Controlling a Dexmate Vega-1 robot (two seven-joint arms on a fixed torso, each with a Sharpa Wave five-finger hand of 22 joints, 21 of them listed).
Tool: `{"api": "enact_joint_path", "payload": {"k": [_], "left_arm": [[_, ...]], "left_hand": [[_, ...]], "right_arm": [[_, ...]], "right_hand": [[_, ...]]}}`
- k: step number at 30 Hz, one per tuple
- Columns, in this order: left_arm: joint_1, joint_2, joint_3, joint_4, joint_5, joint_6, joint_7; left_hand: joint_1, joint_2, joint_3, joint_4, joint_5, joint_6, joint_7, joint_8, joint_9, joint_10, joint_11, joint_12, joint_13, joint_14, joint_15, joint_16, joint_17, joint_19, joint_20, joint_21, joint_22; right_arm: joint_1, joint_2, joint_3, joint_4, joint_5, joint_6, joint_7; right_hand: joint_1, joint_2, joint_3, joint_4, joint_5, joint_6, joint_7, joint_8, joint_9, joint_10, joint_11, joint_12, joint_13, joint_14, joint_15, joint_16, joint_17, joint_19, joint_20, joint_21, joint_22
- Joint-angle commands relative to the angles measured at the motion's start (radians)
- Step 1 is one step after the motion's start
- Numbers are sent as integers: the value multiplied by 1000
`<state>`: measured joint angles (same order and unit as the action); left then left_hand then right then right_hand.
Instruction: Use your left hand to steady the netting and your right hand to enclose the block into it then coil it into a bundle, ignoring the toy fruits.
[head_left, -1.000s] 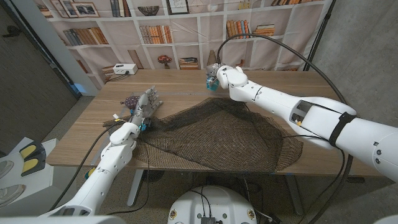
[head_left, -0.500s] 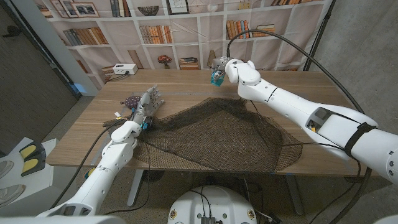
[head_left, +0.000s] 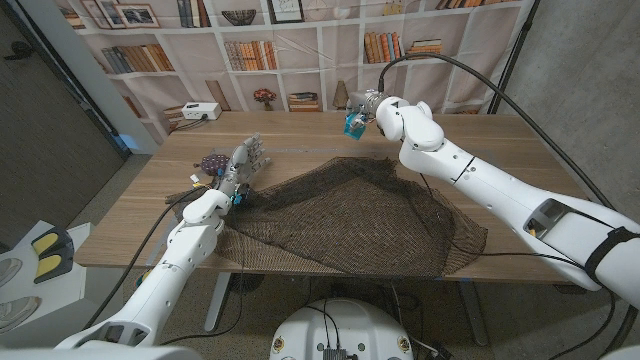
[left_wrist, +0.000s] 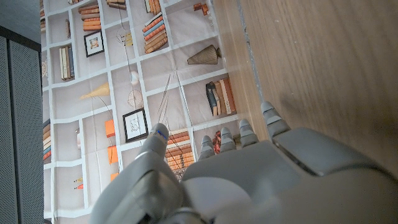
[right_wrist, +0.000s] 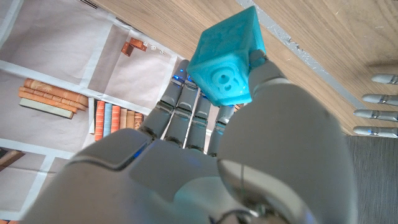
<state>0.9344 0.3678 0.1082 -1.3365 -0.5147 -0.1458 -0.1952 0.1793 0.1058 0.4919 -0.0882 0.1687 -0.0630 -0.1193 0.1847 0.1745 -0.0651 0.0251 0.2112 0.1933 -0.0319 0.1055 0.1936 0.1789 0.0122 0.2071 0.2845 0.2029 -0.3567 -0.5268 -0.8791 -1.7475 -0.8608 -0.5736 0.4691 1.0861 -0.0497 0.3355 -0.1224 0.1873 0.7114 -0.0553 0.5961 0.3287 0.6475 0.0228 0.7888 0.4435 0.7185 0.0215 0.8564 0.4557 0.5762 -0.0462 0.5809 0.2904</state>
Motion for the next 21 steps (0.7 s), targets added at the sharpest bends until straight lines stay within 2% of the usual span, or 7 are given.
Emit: {"api": "enact_joint_path", "payload": {"k": [1,14,21], "left_arm": [[9,3,14,-38,10,19,10],[-4,0,35,-50,22,31,12],[-24,-2,47,-35,24,34,-4]], "left_hand": [[-11,0,1,4,6,-3,-2,0,3,0,1,2,1,3,1,-5,3,3,6,-2,1],[-11,-1,1,4,6,-2,-3,0,3,2,1,3,1,5,0,-5,3,3,7,-3,1],[-12,-1,2,3,6,-2,-3,0,3,2,0,2,1,5,1,-5,2,4,7,-4,1]], "right_arm": [[-116,-76,77,-175,-44,-1,47],[-234,-138,150,-329,-107,-24,115],[-292,-150,174,-394,-149,-36,156]], "right_hand": [[242,239,2,8,-2,25,-13,5,27,98,-89,3,2,168,-248,12,364,-6,-1,10,1],[245,240,0,12,-2,27,-12,0,16,99,-89,0,0,167,-247,0,363,-20,4,25,-1],[245,239,-1,13,-3,29,-12,-1,11,103,-88,-1,-2,169,-247,-3,364,-27,6,32,-3]]}}
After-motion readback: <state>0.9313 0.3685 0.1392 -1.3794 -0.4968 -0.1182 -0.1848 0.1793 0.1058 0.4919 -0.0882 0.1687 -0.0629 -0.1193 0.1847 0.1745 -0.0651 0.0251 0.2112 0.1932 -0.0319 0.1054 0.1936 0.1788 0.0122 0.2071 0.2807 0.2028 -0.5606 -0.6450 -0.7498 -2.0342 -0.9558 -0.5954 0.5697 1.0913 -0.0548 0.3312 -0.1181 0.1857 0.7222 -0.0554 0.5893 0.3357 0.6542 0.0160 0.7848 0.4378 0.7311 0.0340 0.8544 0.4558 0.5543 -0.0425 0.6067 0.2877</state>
